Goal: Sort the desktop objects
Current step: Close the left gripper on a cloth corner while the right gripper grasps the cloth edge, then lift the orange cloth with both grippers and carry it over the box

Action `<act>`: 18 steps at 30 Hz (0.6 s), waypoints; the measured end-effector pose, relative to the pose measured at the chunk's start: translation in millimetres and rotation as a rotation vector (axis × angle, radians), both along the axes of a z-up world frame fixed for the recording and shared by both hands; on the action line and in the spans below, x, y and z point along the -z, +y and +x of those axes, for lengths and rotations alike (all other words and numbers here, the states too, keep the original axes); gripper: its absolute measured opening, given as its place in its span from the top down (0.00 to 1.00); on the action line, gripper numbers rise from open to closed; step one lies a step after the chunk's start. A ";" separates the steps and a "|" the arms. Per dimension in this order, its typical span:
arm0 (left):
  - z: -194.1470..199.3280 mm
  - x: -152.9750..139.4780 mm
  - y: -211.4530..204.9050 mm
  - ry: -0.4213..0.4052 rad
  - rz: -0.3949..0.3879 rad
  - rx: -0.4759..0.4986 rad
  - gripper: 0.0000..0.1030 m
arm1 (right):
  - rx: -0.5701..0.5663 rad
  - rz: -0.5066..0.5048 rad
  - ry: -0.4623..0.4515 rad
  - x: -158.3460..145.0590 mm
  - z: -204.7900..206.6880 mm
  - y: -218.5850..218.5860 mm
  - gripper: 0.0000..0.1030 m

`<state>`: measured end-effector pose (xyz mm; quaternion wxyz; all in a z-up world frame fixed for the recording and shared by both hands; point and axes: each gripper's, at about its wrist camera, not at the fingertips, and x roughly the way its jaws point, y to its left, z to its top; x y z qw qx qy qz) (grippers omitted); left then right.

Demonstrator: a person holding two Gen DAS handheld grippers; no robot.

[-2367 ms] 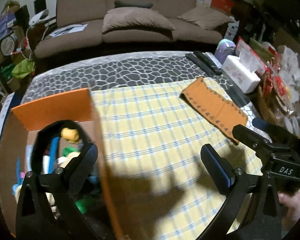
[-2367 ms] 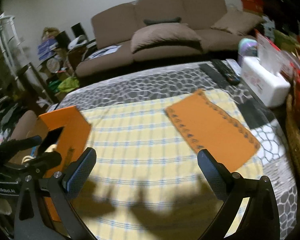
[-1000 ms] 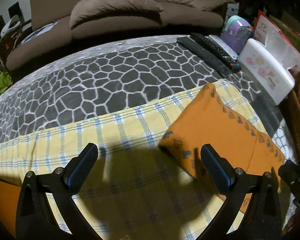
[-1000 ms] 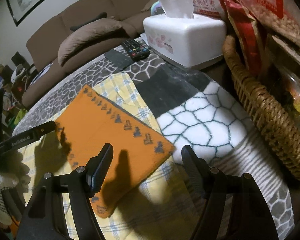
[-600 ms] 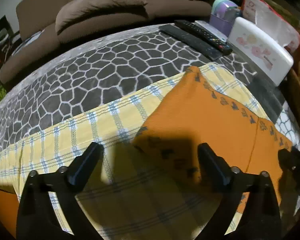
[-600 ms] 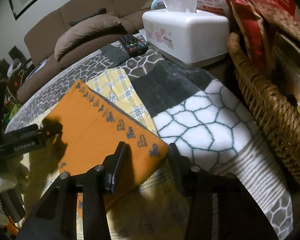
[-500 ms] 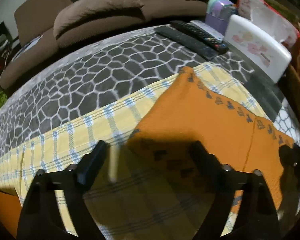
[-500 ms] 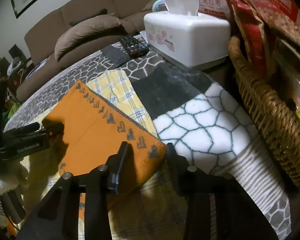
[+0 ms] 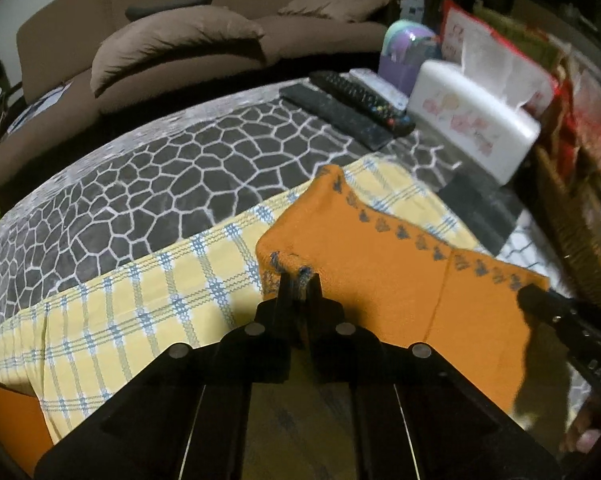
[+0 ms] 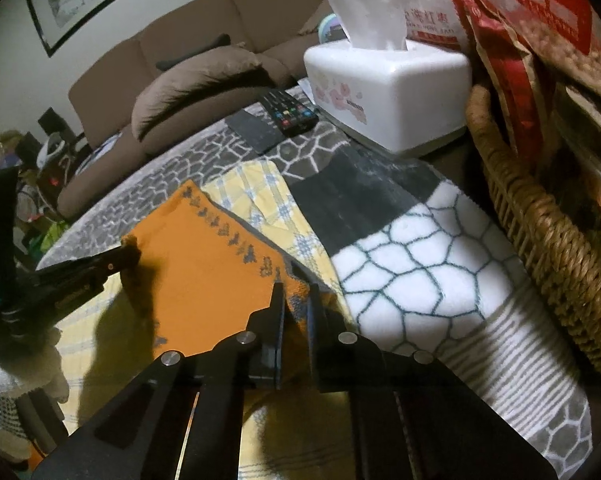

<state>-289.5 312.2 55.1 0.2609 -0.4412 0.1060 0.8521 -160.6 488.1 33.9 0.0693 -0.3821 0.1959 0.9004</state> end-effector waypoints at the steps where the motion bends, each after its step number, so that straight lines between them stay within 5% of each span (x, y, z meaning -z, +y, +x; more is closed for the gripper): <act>1: 1.4 -3.9 -1.6 0.005 0.004 0.002 0.95 | -0.004 -0.001 0.005 -2.2 0.0 -0.8 0.92; 18: 36.9 -97.2 -96.2 0.087 0.073 -0.065 0.96 | -0.103 0.008 0.091 -71.3 4.3 -58.5 0.93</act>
